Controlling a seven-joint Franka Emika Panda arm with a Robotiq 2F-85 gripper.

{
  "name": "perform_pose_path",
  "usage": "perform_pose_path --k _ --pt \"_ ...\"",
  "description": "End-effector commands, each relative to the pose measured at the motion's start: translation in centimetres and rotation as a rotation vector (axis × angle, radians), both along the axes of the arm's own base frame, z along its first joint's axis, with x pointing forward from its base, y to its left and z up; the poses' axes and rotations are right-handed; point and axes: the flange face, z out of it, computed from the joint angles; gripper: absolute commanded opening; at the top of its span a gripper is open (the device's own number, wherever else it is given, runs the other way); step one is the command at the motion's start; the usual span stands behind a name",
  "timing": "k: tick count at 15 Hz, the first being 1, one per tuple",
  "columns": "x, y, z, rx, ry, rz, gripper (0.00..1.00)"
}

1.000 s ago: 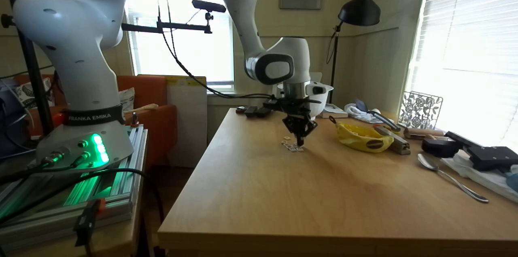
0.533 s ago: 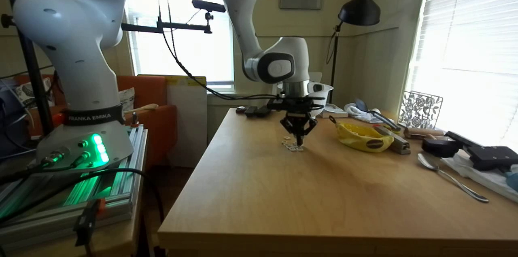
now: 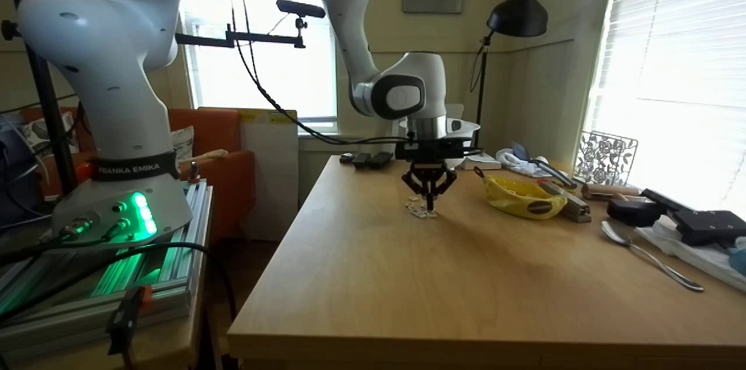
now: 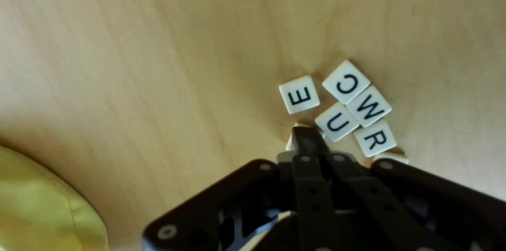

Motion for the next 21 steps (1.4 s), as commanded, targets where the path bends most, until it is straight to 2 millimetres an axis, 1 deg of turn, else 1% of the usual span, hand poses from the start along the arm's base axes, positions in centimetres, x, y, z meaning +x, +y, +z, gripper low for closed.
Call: perform_pose_path --k 1,9,12,15,21 --pt "-1.2 -0.4 -1.0 -0.002 0.053 0.117 0.0" --pt "-2.3 -0.1 -0.7 -0.01 0.092 0.336 0.0" --pt "-2.7 0.0 -0.6 -0.023 0.103 0.39 0.0" --pt "-2.6 0.0 0.4 0.004 0.096 0.356 0.0" --pt "-2.6 -0.7 4.0 0.04 0.045 0.212 0.0"
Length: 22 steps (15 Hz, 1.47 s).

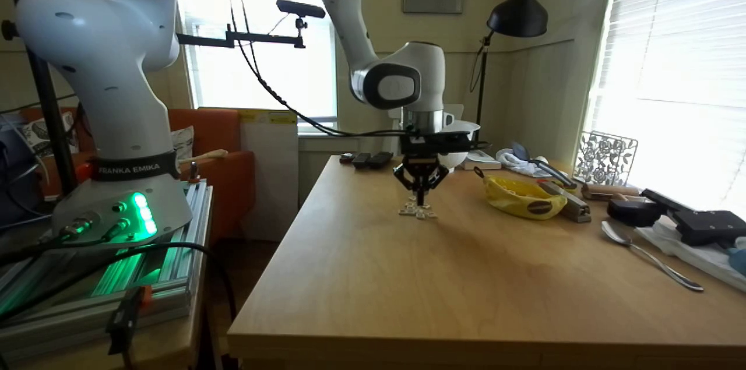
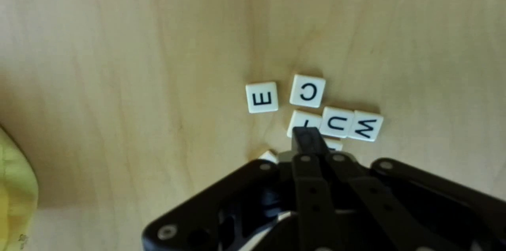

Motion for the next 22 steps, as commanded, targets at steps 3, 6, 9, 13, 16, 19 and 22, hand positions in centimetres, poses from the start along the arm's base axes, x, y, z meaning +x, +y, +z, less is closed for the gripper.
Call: perform_pose_path --k 3,6,9,13,16,19,22 --pt "-0.8 -0.5 3.5 0.007 -0.022 -0.18 0.0" --pt "-1.3 -0.8 3.4 -0.008 0.012 -0.346 0.0" --pt "-1.3 -0.4 2.9 -0.011 0.03 -0.511 0.0" --pt "-1.0 1.1 2.4 0.012 0.02 -0.736 0.0" --pt "-0.7 2.1 2.1 0.018 -0.006 -0.899 0.0" --pt "-0.5 2.4 1.9 0.02 -0.039 -1.065 0.0" --pt "-0.5 2.0 1.5 0.009 -0.07 -1.237 0.0"
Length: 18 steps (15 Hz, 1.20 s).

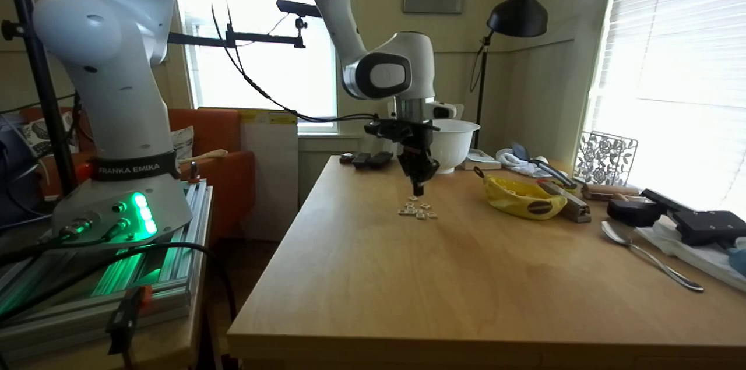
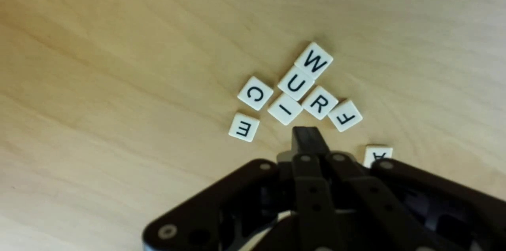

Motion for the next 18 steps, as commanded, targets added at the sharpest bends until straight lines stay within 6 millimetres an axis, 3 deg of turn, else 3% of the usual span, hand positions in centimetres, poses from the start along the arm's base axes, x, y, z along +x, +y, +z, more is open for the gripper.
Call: perform_pose_path --k 1,6,18 --pt "-0.3 -0.4 -0.7 -0.035 -0.01 -0.197 0.0" --pt "-0.6 -0.3 -2.0 -0.017 0.021 -0.399 0.0" --pt "-0.5 -0.6 -3.3 0.049 -0.012 -0.499 0.0"
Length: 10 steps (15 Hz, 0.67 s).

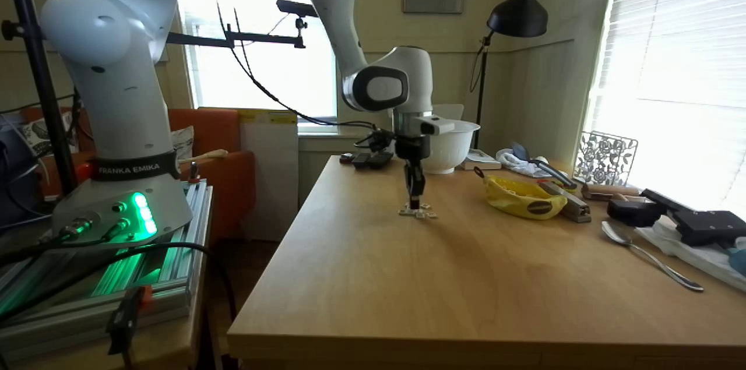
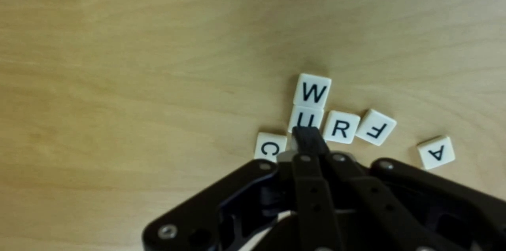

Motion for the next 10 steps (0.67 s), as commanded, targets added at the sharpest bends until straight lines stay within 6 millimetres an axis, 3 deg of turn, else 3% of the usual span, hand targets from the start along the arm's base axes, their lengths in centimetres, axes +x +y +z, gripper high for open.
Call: perform_pose_path --k 1,10 --pt "0.37 -0.05 -0.51 0.031 -0.031 -0.041 0.0" --pt "0.73 -0.11 -1.47 0.094 -0.059 -0.091 0.0"
